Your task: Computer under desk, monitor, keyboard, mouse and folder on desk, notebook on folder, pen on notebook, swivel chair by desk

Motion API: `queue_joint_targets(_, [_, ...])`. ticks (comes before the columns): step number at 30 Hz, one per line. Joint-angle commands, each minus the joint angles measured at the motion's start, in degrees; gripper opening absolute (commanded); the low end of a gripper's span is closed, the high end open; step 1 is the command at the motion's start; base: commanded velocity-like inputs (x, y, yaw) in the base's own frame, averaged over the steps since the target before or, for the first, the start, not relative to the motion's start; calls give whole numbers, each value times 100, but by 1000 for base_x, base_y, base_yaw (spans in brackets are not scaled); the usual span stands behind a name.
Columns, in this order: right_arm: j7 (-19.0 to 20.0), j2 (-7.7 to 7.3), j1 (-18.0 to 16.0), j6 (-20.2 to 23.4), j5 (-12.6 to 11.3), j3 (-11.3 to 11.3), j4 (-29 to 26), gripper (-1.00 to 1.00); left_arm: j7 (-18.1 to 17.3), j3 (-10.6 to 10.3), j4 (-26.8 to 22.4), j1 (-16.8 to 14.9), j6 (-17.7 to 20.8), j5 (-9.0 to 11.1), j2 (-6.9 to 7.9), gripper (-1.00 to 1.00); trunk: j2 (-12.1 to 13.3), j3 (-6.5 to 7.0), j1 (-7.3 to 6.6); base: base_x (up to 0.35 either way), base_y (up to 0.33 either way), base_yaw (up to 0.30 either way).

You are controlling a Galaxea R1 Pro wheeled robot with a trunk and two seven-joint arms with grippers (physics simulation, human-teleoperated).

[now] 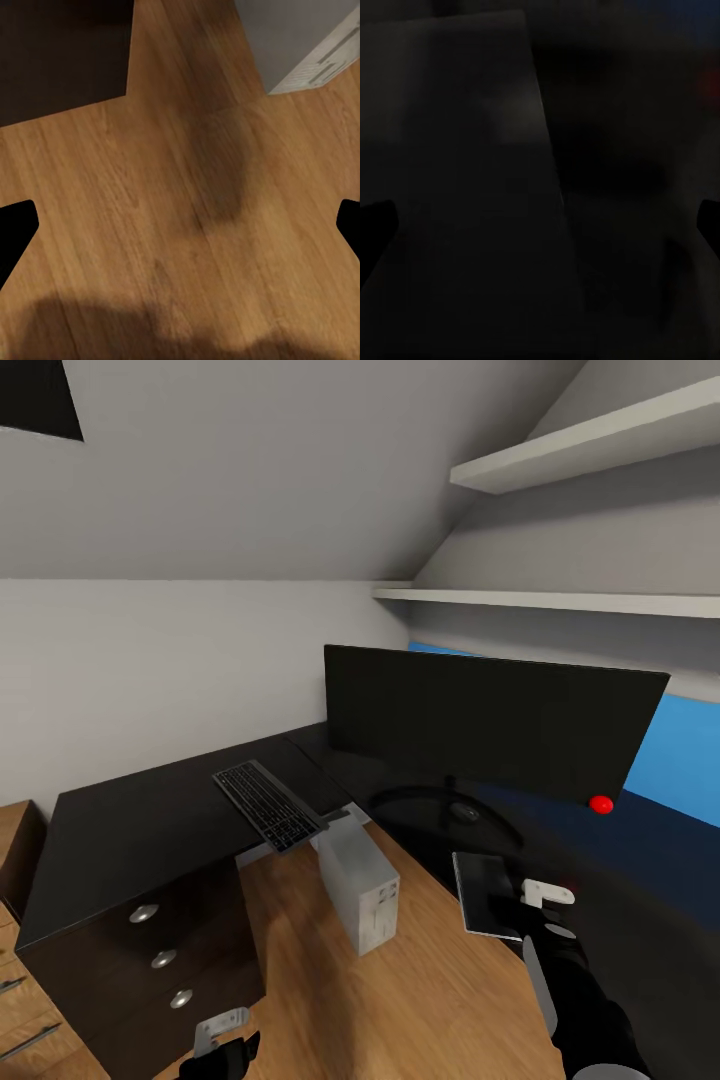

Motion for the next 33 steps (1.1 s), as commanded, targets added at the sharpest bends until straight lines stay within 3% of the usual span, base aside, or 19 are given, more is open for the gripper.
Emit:
queue_joint_targets(1, [10,5,-1,27,31,-12,195,100,23,-39,-9,-3,14,53,8,100,-3,-7,0,0,0,0])
queue_joint_targets(15, [17,6,1,-120,30,-208,14,100,23,-39,127,-3,14,44,3,100,-3,-7,0,0,0,0])
queue_joint_targets(33, [18,20,-2,-150,22,-241,-138,100,23,-39,139,-3,14,44,-22,100,-3,-7,0,0,0,0])
